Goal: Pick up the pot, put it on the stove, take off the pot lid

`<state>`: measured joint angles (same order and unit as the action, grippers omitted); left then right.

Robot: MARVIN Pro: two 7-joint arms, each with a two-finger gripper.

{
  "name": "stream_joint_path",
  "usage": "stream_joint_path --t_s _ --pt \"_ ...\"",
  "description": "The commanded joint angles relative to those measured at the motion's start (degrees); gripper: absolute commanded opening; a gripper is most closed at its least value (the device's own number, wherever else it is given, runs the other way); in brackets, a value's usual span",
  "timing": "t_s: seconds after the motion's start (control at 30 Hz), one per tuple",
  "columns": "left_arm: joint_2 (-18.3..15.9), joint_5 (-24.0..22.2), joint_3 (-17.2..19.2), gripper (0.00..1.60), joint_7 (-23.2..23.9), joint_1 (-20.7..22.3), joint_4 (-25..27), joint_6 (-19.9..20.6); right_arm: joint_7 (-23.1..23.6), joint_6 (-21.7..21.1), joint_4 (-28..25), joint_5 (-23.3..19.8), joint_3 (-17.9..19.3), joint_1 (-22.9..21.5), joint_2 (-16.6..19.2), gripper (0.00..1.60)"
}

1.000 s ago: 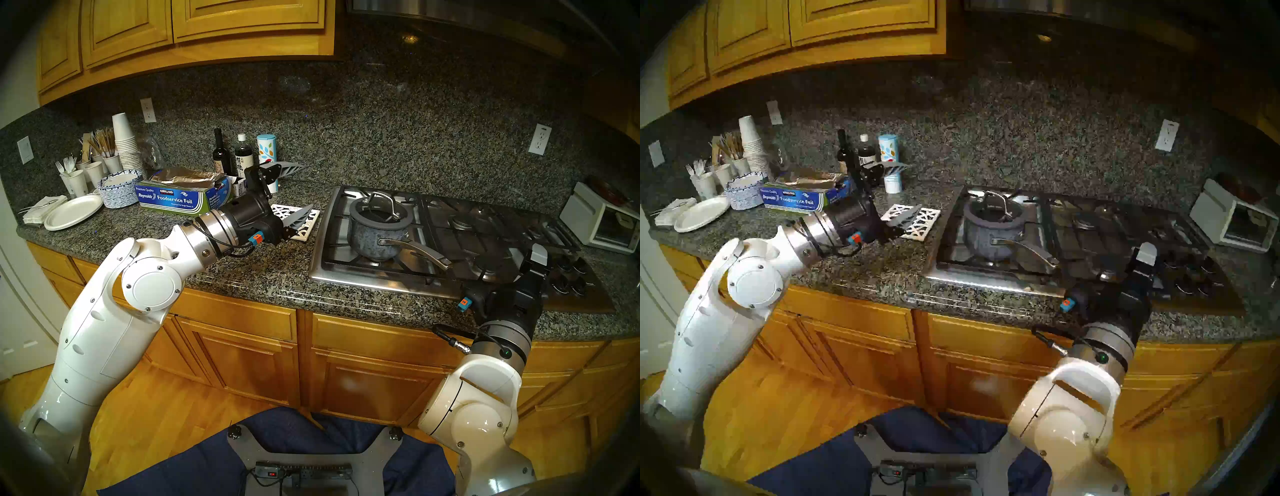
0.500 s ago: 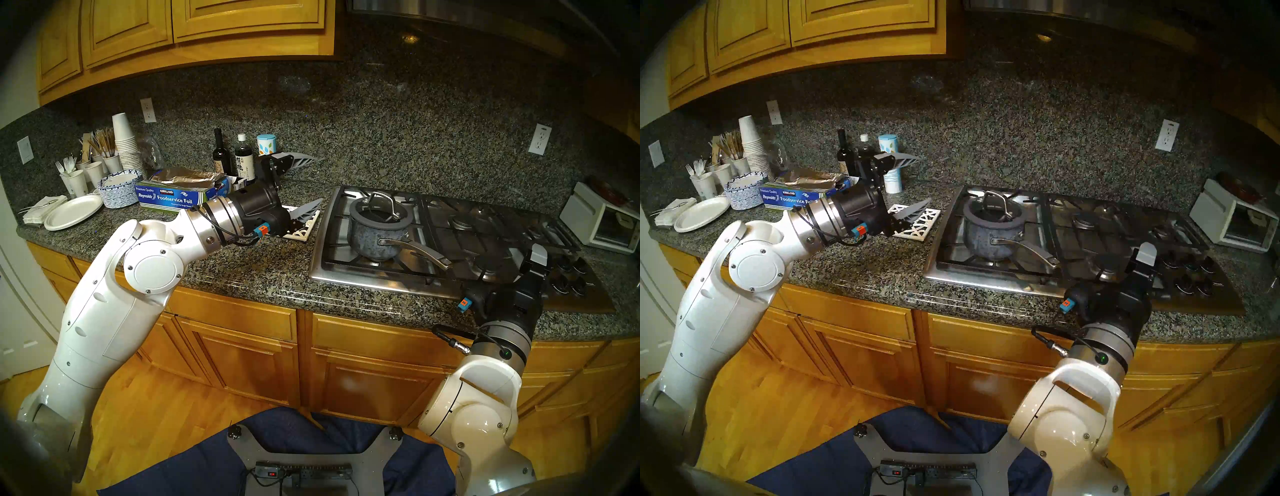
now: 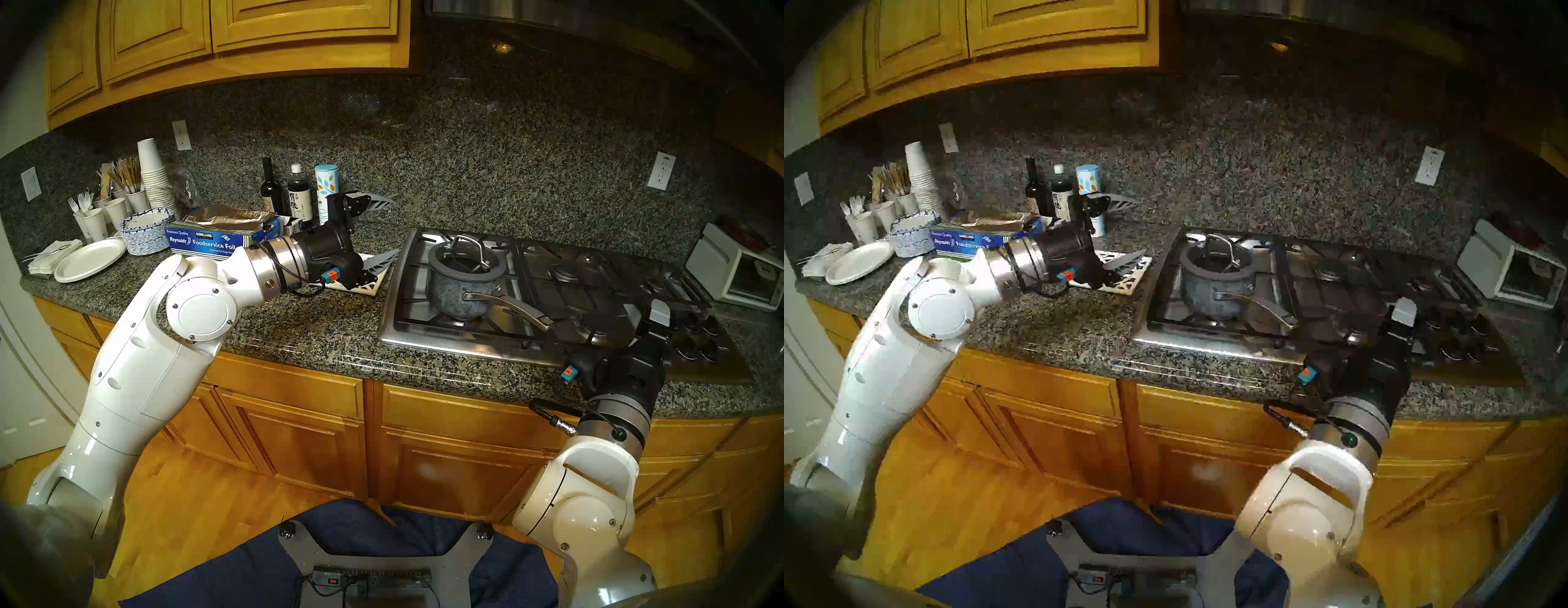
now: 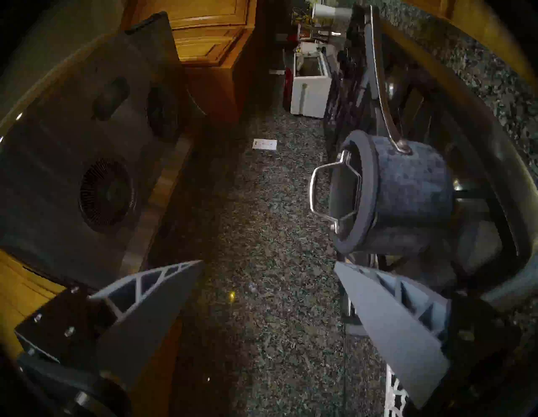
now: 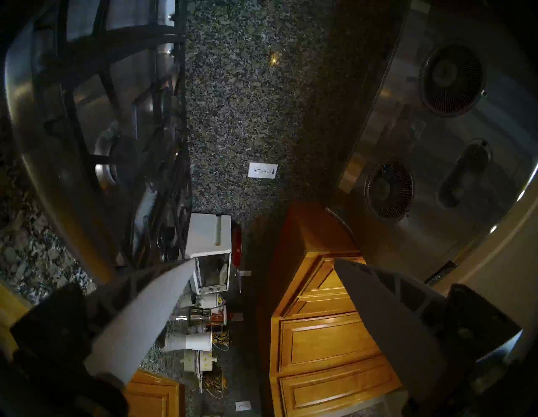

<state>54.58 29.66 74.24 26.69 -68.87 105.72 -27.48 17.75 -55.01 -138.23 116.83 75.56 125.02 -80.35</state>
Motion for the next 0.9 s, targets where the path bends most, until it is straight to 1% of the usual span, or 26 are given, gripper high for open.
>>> stream_joint_path --t_s 0.0,0.03,0.1,0.13,0.17,0.27,0.43,0.47,0.5,0.53,0.57,0.6,0.63,0.67,0.7,0.73,0.77,0.8,0.83,0.87 --pt "3.2 -0.4 -1.0 1.6 1.0 6.5 -1.4 0.3 -1.3 0.0 -1.8 0.6 0.0 -0.2 0.1 1.6" --pt "3.6 -0.4 -1.2 1.6 1.2 6.6 -1.6 0.3 -1.3 0.0 -1.8 0.6 0.0 -0.2 0.1 1.6" --pt "4.3 -0.4 -2.2 1.6 2.2 8.4 -2.8 0.3 -1.3 0.0 -1.8 0.6 0.0 -0.2 0.1 1.6" --pt "4.7 -0.3 -1.8 1.6 2.2 7.1 -2.5 0.3 -1.3 0.0 -1.8 0.6 -0.1 -0.2 0.1 1.6" --pt "4.9 -0.4 -2.5 1.6 2.7 8.5 -3.2 0.3 -1.3 0.0 -1.8 0.6 0.0 -0.2 0.1 1.6" --pt "6.0 -0.4 -3.1 1.6 3.6 9.4 -3.8 0.3 -1.3 0.0 -1.8 0.5 0.0 -0.2 0.1 1.6" --pt "7.5 -0.4 -4.6 1.6 5.5 12.5 -5.6 0.3 -1.3 0.0 -1.8 0.5 0.0 -0.1 0.1 1.6" --pt "8.1 -0.4 -3.8 1.6 5.4 10.5 -4.8 0.3 -1.3 0.0 -1.8 0.5 -0.1 -0.1 0.1 1.6" --pt "8.1 -0.5 -5.2 1.6 6.3 13.9 -6.3 0.3 -1.3 0.0 -1.8 0.5 0.0 -0.1 0.2 1.6" --pt "8.7 -0.4 -4.0 1.6 6.0 11.2 -5.3 0.3 -1.3 0.0 -1.8 0.5 -0.1 -0.1 0.1 1.6" --pt "8.7 -0.5 -4.8 1.6 6.6 13.3 -6.1 0.3 -1.3 0.0 -1.8 0.5 0.0 -0.1 0.1 1.6" --pt "9.0 -0.5 -4.9 1.6 7.0 13.9 -6.4 0.3 -1.3 0.0 -1.8 0.5 0.0 -0.1 0.1 1.6" --pt "9.3 -0.5 -4.9 1.6 7.4 14.2 -6.5 0.3 -1.3 0.0 -1.8 0.5 0.0 -0.1 0.1 1.6" --pt "9.7 -0.4 -4.4 1.6 7.4 13.2 -6.2 0.3 -1.3 0.0 -1.8 0.5 0.0 -0.1 0.1 1.6" --pt "9.8 -0.5 -4.9 1.6 8.1 14.7 -6.9 0.4 -1.3 0.0 -1.8 0.5 0.0 -0.1 0.2 1.6" --pt "10.1 -0.5 -4.7 1.6 8.3 14.4 -6.9 0.3 -1.3 0.0 -1.8 0.5 0.0 -0.1 0.1 1.6" --pt "10.2 -0.5 -5.3 1.6 8.9 16.0 -7.6 0.4 -1.3 0.0 -1.8 0.5 0.0 -0.1 0.2 1.6" --pt "10.6 -0.5 -4.8 1.6 9.1 15.1 -7.3 0.3 -1.3 0.0 -1.8 0.5 0.0 -0.1 0.2 1.6" --pt "10.8 -0.5 -4.9 1.6 9.4 15.3 -7.5 0.3 -1.3 0.0 -1.8 0.5 0.0 -0.1 0.2 1.6" --pt "11.0 -0.5 -5.2 1.6 9.9 16.4 -8.1 0.3 -1.4 0.0 -1.8 0.5 0.0 -0.1 0.2 1.6"
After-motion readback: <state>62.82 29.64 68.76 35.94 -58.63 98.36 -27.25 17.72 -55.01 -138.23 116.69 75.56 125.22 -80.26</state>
